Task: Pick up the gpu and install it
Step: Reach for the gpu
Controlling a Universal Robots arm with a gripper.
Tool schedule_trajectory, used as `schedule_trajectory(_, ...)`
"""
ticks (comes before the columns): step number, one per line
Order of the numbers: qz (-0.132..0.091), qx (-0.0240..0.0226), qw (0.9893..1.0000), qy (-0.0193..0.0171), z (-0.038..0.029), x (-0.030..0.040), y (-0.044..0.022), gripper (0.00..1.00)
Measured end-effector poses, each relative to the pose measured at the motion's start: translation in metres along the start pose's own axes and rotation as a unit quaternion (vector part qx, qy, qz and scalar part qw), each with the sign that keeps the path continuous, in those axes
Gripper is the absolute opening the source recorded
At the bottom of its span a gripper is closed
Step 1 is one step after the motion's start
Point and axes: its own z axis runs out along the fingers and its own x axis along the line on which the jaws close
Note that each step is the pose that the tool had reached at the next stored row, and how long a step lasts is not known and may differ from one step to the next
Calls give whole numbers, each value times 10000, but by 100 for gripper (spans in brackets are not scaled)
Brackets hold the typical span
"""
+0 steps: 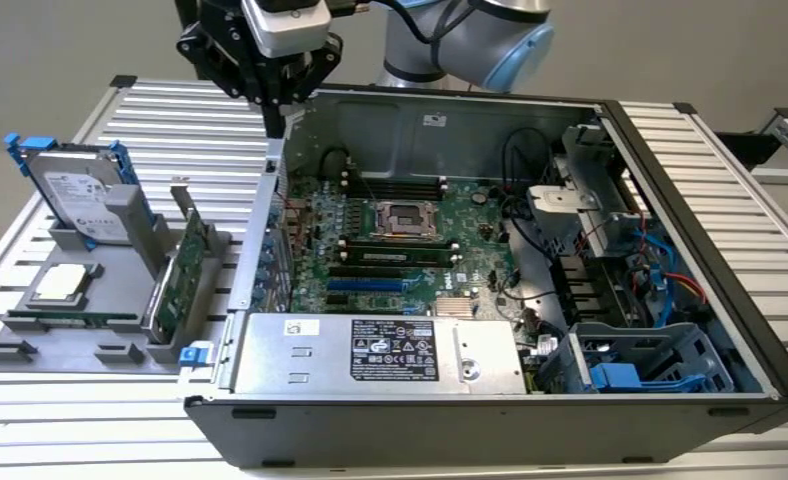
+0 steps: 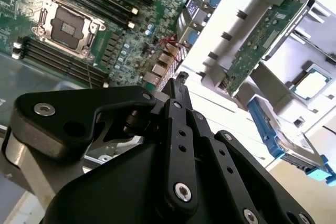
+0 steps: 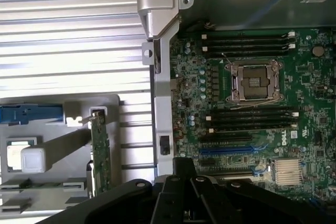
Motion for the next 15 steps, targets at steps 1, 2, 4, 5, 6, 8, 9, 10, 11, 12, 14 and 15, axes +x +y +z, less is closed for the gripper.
schedule_trajectory(1, 0, 0, 10000, 0, 0, 16, -1, 0)
schedule_trajectory(2, 0, 0, 10000, 0, -1, 32, -2, 0)
schedule_trajectory(4, 0, 0, 10000, 0, -1, 66, -5, 0)
schedule_trajectory(5, 0, 0, 10000, 0, -2, 84, -6, 0)
schedule_trajectory(6, 0, 0, 10000, 0, -2, 102, -7, 0)
schedule_trajectory(8, 0, 0, 10000, 0, -3, 136, -10, 0)
schedule_trajectory(9, 0, 0, 10000, 0, -4, 154, -11, 0)
schedule_trajectory(10, 0, 0, 10000, 0, -4, 172, -12, 0)
schedule_trajectory(11, 0, 0, 10000, 0, -4, 188, -13, 0)
schedule_trajectory(12, 0, 0, 10000, 0, -5, 204, -15, 0)
schedule_trajectory(14, 0, 0, 10000, 0, -5, 233, -17, 0)
schedule_trajectory(15, 0, 0, 10000, 0, -5, 248, -18, 0)
